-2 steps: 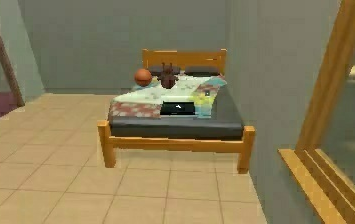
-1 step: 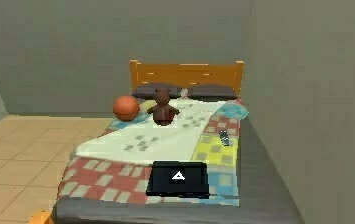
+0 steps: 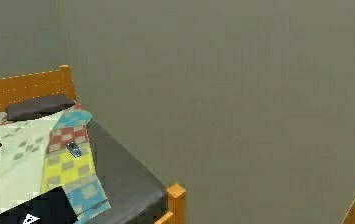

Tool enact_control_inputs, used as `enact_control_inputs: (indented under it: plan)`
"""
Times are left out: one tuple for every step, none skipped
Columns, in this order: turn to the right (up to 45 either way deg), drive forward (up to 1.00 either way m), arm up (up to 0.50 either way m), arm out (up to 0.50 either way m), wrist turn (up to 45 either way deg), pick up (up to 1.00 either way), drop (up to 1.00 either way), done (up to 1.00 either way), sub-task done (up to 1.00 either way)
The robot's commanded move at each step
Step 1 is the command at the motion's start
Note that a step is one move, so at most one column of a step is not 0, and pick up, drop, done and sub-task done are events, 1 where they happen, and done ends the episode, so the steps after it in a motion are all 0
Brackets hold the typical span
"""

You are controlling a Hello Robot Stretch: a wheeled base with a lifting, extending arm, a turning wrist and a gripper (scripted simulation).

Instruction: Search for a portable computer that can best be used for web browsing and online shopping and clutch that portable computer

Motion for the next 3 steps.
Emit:
enact_control_inputs:
  plan:
    - [27.0,0.00,0.00,0.00,0.0,0.00,0.00,0.00,0.00]
    - [0.0,0.05,0.00,0.00,0.0,0.00,0.00,0.00,0.00]
    - [-45.0,0.00,0.00,0.00,0.0,0.00,0.00,0.00,0.00]
